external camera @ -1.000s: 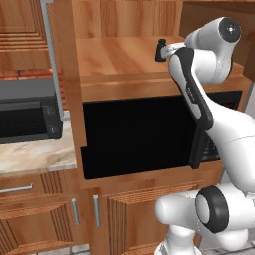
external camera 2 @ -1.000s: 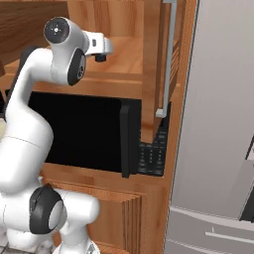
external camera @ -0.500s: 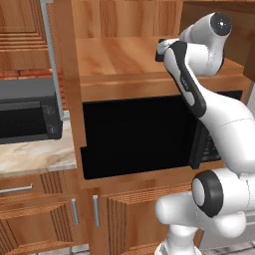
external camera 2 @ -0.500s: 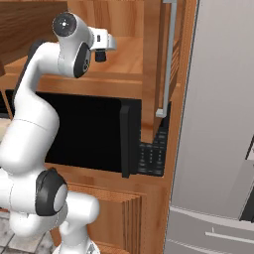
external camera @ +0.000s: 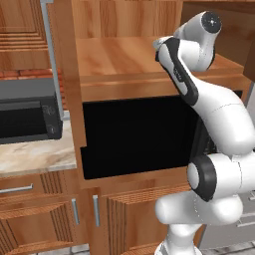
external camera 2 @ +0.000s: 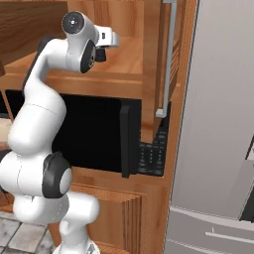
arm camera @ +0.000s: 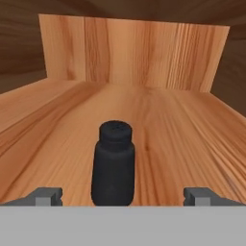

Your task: Retrieve the shaker from the cabinet and place it next the steak on a plate on the dining table.

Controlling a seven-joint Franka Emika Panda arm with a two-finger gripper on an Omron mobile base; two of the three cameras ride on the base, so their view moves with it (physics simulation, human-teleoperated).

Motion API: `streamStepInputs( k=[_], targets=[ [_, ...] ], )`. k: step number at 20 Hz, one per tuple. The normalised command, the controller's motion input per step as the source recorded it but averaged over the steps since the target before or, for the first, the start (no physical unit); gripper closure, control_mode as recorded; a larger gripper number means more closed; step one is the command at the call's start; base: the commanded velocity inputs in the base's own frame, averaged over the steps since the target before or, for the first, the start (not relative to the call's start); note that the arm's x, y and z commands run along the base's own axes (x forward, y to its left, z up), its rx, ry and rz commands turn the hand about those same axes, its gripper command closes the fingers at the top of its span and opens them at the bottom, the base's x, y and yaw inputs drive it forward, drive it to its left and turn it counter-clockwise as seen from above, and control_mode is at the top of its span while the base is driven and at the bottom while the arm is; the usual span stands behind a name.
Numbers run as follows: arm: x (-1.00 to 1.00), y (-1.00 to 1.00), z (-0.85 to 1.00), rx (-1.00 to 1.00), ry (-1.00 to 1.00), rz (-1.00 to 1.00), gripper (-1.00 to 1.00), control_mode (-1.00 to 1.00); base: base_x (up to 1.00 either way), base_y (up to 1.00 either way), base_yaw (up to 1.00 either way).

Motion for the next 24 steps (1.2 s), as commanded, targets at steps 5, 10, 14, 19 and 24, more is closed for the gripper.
streamStepInputs(
  k=[5,10,14,19,24],
  targets=[
    [0.35,0.00,-0.05,0.03,0.00,0.00,-1.00,-1.00,0.00,0.00,0.00],
    [0.39,0.00,-0.13,0.02,0.00,0.00,-1.00,-1.00,0.00,0.00,0.00],
    [0.33,0.06,-0.08,0.00,0.00,0.00,-1.00,-1.00,0.00,0.00,0.00],
    [0.35,0.07,-0.03,0.00,0.00,0.00,-1.00,-1.00,0.00,0.00,0.00],
    [0.30,0.07,-0.08,0.00,0.00,0.00,1.00,-1.00,0.00,0.00,0.00]
  ],
)
